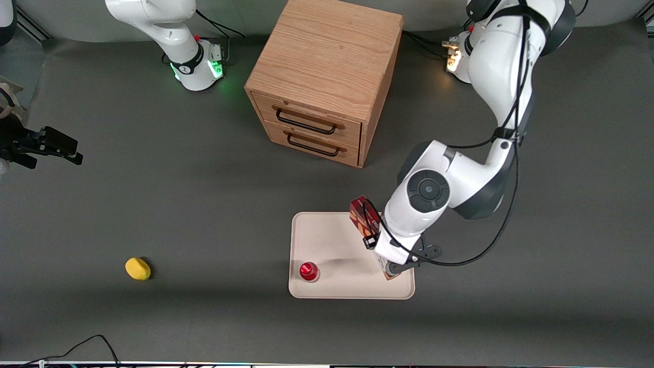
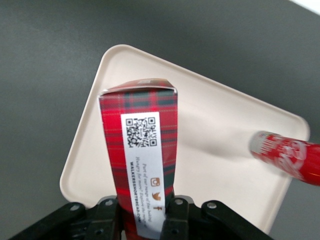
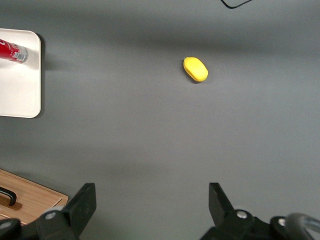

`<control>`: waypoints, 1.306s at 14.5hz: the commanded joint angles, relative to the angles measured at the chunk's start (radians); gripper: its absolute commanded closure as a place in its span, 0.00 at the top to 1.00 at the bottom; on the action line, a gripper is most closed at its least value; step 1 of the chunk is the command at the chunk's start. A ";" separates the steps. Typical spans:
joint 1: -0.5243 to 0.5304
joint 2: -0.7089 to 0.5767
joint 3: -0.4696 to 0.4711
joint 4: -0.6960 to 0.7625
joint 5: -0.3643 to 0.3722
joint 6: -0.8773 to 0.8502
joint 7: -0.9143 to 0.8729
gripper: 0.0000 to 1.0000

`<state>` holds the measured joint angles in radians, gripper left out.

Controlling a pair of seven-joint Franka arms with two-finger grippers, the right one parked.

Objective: Place red cookie box on tray
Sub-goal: 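Carry the upright box over the cream tray beside the red cylinder, then lower the box onto the tray and open the left gripper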

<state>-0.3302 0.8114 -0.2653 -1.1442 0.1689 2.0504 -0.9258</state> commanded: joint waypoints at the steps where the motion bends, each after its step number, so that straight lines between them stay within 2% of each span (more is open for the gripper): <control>1: 0.028 -0.035 0.003 -0.121 0.027 0.072 0.074 0.00; 5: 0.043 -0.029 0.018 -0.204 0.027 0.198 0.110 0.00; 14: 0.036 0.017 0.024 -0.236 0.029 0.293 0.108 0.00; 17: 0.037 0.044 0.029 -0.236 0.076 0.333 0.105 0.00; 18: 0.037 0.051 0.031 -0.235 0.078 0.341 0.107 0.20; 19: 0.037 0.051 0.031 -0.235 0.078 0.341 0.107 0.31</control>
<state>-0.2864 0.8432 -0.2462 -1.3709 0.2211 2.3654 -0.8214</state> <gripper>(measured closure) 0.753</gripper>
